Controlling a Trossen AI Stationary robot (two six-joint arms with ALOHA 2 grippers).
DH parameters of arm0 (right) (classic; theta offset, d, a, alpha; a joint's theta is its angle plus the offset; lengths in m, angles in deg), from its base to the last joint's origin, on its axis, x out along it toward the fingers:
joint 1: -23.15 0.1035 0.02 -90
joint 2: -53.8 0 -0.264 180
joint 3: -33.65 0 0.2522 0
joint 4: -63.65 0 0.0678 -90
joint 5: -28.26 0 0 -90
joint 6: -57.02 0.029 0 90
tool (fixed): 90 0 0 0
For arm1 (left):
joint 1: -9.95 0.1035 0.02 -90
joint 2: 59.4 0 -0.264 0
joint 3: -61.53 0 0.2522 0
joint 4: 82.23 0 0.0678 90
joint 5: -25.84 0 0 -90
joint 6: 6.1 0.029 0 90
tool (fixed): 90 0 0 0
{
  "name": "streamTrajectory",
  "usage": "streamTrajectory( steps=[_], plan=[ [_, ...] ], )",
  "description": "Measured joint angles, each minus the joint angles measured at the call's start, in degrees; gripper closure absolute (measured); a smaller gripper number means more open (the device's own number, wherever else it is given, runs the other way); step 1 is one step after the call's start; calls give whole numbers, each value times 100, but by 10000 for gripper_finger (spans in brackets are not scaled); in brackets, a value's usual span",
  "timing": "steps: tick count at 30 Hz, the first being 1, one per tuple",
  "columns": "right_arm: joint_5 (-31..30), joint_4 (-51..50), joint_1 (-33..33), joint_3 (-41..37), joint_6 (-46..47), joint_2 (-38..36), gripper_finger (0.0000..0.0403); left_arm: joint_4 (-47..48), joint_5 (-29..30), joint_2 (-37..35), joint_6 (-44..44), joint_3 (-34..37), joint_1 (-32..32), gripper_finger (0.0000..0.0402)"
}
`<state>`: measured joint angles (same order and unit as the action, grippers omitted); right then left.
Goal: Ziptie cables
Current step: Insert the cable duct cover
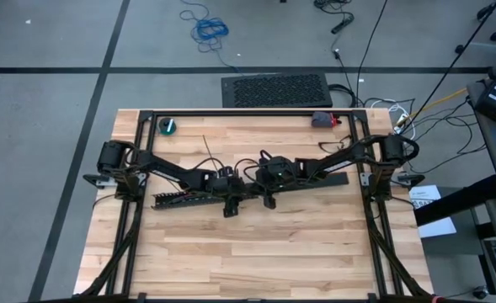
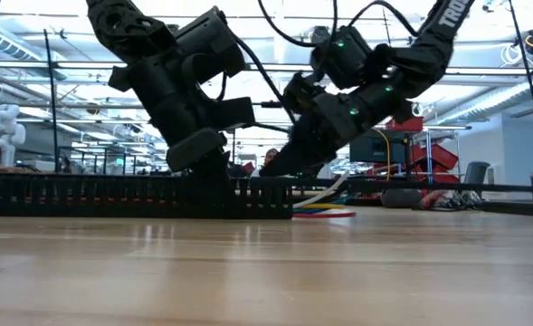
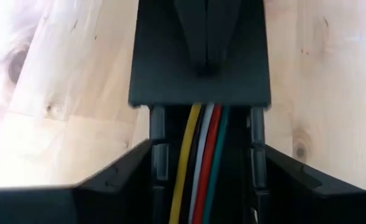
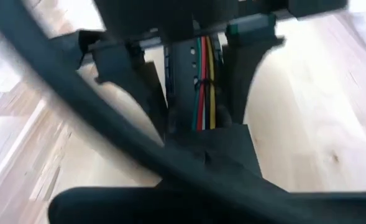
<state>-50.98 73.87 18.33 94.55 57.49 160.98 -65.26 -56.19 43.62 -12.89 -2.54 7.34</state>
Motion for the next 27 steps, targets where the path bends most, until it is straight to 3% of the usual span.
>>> streamTrajectory(
  steps=[10, 27],
  plan=[
    [-12, -576, 91, 965, -205, 567, 403, 12, 6, 11, -26, 19, 0, 176],
    [-50, -728, 118, 1009, -185, 458, 403, -4, 4, 15, -28, 4, -4, 177]
  ],
)
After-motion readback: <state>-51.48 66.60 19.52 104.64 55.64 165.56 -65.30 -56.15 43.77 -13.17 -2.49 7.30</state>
